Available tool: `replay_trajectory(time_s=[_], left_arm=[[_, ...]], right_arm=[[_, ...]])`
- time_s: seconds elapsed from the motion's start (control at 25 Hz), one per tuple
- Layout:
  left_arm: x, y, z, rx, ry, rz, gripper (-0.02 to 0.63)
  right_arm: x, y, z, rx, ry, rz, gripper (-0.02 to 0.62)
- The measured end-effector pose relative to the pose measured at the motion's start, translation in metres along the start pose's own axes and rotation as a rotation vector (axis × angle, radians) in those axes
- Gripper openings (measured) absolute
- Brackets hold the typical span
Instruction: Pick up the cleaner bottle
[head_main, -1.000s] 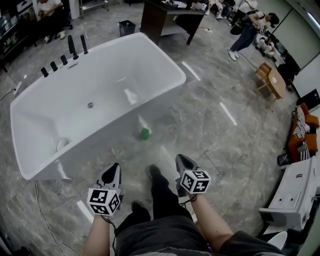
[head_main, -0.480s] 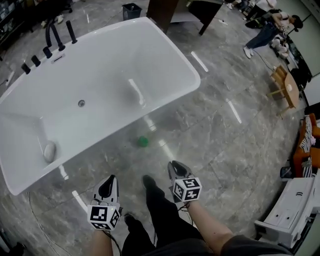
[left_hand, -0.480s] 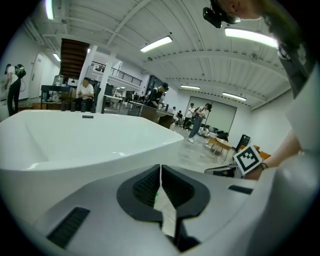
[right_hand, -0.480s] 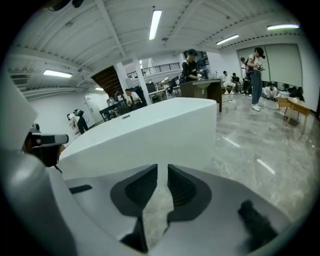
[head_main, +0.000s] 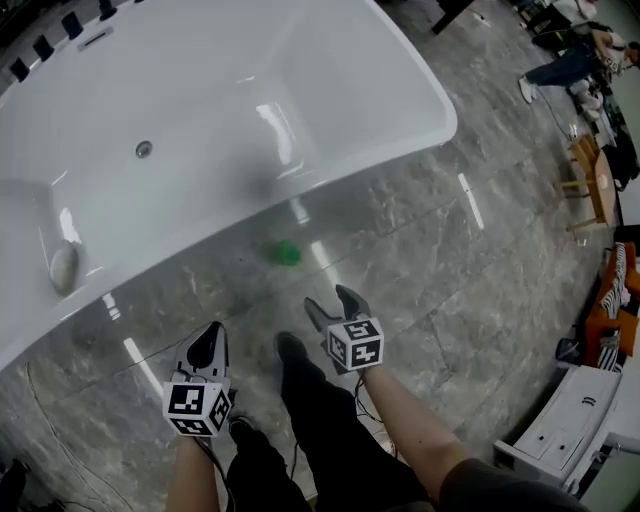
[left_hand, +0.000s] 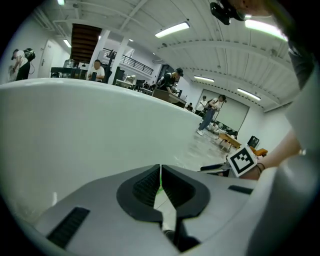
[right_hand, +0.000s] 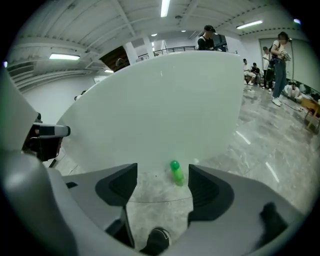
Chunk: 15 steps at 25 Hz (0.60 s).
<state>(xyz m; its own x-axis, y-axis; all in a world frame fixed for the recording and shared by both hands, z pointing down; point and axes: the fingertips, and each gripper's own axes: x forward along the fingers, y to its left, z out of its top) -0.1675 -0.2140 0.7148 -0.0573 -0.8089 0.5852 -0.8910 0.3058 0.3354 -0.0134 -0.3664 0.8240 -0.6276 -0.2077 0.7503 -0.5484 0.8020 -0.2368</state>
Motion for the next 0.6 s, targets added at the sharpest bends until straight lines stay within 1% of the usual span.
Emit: replay_trajectory(time_s=[0.12, 0.28, 0.48, 0.6], left_arm=[[0.027, 0.018, -0.022, 0.001, -0.01, -0.018, 0.02], [0.068, 0.048, -0.052, 0.043, -0.023, -0.042, 0.02], [0.121, 0.085, -0.084, 0.075, -0.05, -0.061, 0.02], [0.142, 0.1, -0.106, 0.072, -0.061, -0.071, 0.02]], right_arm=[[0.033, -0.004, -0.019, -0.032, 0.023, 0.017, 0.301], [0.076, -0.019, -0.036, -0.079, -0.011, -0.021, 0.299], [0.135, -0.041, -0.062, -0.06, -0.042, -0.057, 0.299], [0.164, -0.046, -0.081, -0.059, -0.057, -0.049, 0.299]])
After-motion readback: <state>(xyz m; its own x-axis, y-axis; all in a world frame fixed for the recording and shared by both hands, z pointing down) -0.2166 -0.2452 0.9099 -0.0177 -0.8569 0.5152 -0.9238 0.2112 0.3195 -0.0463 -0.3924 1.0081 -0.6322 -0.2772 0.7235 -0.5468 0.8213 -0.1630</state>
